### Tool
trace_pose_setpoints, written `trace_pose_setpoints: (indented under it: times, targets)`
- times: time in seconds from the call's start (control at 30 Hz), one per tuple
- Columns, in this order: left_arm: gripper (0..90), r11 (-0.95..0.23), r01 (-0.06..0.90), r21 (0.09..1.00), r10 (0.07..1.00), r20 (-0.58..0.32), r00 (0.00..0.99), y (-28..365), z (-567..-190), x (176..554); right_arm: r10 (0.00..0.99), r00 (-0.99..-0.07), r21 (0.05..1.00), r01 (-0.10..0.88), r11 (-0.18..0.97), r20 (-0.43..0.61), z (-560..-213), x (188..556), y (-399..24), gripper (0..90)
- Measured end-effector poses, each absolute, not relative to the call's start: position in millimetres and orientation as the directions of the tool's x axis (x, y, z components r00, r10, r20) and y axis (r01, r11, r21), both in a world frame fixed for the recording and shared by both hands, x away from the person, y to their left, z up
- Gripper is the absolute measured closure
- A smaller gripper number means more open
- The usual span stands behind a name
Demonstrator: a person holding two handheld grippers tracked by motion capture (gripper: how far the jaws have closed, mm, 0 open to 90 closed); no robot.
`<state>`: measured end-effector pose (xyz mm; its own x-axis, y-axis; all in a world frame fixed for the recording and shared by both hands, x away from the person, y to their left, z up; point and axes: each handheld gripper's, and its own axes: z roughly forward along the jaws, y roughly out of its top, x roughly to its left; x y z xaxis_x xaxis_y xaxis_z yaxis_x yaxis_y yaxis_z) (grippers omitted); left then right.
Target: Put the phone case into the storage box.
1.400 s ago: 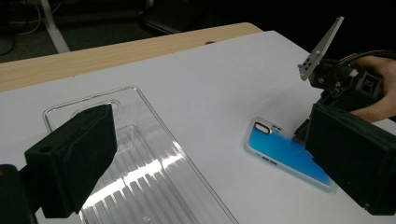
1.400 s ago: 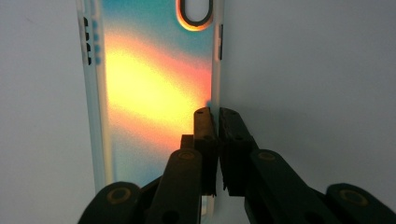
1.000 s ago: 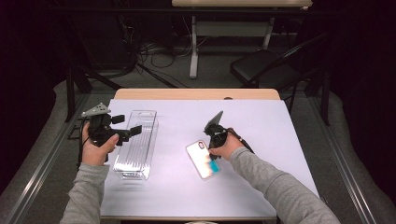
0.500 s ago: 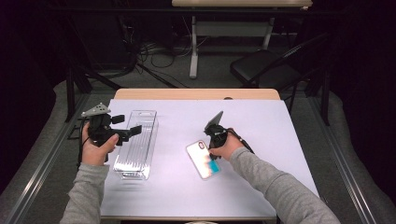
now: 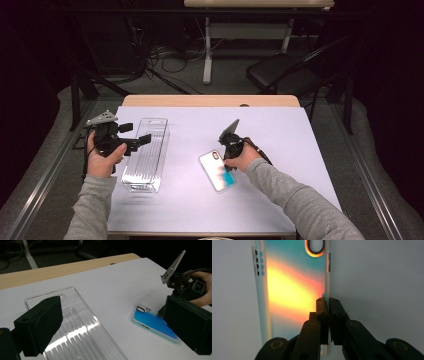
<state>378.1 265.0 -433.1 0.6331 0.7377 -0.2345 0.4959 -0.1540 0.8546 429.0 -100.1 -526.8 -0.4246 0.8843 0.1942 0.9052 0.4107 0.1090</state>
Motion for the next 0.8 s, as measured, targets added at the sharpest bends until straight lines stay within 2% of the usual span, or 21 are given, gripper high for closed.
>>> trace_pose_setpoints:
  times: [0.37,0.4,0.47,0.8]
  targets:
    - [3.0,-0.153,0.496,0.855,0.737,-0.235,0.633,265.1,-432.9,377.9,0.884,-0.427,0.112,0.904,0.413,0.192,-523.0,428.7,-100.4,87.5]
    - [3.0,-0.152,0.496,0.855,0.737,-0.236,0.633,265.1,-432.9,377.8,0.884,-0.419,0.143,0.907,0.396,0.207,-524.9,427.7,-100.2,87.5]
    - [3.1,-0.152,0.495,0.855,0.737,-0.236,0.633,265.0,-432.8,377.7,0.887,-0.412,0.139,0.910,0.390,0.209,-523.9,427.1,-100.0,87.5]
    - [3.2,-0.155,0.494,0.856,0.734,-0.235,0.637,262.5,-432.9,377.4,0.877,-0.435,0.146,0.899,0.412,0.204,-516.8,427.7,-102.4,87.5]
